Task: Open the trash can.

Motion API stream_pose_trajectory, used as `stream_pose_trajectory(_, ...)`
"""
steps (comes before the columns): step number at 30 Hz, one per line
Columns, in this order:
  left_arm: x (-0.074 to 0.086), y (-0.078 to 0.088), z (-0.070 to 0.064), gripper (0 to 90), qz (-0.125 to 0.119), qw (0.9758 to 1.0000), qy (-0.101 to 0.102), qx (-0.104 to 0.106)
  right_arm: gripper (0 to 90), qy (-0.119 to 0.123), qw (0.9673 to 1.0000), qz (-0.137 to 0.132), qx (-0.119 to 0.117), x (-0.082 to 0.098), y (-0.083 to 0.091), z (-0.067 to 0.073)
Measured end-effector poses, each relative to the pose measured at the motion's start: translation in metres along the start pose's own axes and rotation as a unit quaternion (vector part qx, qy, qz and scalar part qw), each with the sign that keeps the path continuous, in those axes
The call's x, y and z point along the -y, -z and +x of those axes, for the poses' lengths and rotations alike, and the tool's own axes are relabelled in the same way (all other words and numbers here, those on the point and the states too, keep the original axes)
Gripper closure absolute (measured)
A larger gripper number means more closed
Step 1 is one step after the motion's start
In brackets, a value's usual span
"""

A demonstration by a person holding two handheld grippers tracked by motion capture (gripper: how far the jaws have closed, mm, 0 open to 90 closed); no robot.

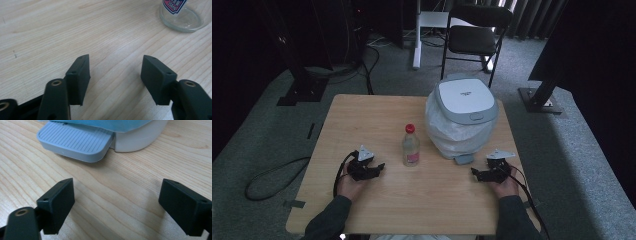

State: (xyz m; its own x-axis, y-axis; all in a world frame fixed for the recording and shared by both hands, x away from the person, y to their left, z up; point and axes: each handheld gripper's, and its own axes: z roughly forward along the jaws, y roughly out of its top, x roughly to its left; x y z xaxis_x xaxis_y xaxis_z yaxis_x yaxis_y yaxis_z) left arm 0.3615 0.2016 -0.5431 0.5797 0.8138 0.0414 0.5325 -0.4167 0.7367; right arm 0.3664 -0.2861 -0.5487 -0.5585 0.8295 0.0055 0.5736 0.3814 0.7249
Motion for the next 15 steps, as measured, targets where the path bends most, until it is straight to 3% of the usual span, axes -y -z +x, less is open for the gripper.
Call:
stream_pose_trajectory(5, -0.0031, 0.0002, 0.0005, 44.1, 0.016, 0.9997, 0.016, 0.003, 14.2, 0.001, 1.0, -0.001, -0.001, 0.0, 0.0001, 0.0)
stream_pose_trajectory(15, -0.0037, 0.0009, 0.0002, 44.3, 0.021, 0.9996, 0.015, 0.006, 17.2, -0.002, 1.0, -0.002, 0.0, 0.0004, 0.0009, 0.0014)
